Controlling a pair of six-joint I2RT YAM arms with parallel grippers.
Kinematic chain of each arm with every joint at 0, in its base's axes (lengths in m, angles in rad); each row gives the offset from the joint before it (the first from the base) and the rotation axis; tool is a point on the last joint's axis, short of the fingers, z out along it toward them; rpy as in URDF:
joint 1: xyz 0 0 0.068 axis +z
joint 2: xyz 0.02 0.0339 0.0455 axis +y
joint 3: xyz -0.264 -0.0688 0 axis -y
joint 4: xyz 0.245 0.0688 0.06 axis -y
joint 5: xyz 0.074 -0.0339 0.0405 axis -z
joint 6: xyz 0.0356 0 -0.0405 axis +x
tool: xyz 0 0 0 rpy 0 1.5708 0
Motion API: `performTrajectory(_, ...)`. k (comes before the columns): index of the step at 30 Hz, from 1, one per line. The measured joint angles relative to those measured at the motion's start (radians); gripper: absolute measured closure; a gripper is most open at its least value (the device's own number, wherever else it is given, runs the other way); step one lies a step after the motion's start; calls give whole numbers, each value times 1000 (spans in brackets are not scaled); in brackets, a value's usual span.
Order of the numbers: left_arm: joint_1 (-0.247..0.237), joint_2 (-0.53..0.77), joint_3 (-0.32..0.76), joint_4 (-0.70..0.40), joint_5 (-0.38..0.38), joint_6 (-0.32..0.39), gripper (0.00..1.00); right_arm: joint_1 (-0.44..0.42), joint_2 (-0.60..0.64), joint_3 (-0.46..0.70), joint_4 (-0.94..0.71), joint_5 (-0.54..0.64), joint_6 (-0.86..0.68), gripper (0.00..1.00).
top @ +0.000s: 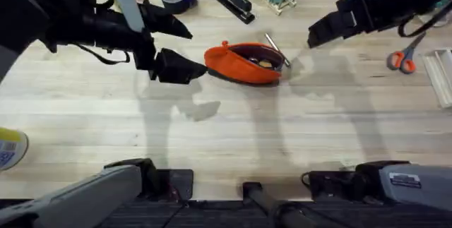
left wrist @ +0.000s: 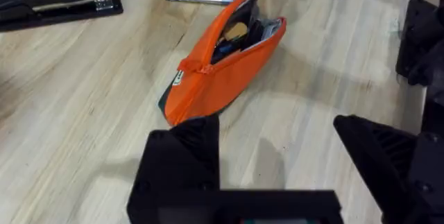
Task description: Unzip the bag, pick up the pens from the table one at a time and place them inside, then zip the bag closed.
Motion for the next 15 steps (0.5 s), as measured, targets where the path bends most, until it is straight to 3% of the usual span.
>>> performTrajectory(6, 0, 0, 0, 3, 8, 8, 6, 14, 77, 153, -18, 73, 12, 5)
performTrajectory(15, 0, 0, 0, 3, 12, 11, 6, 110, 288, 408, -88, 256, 11, 5)
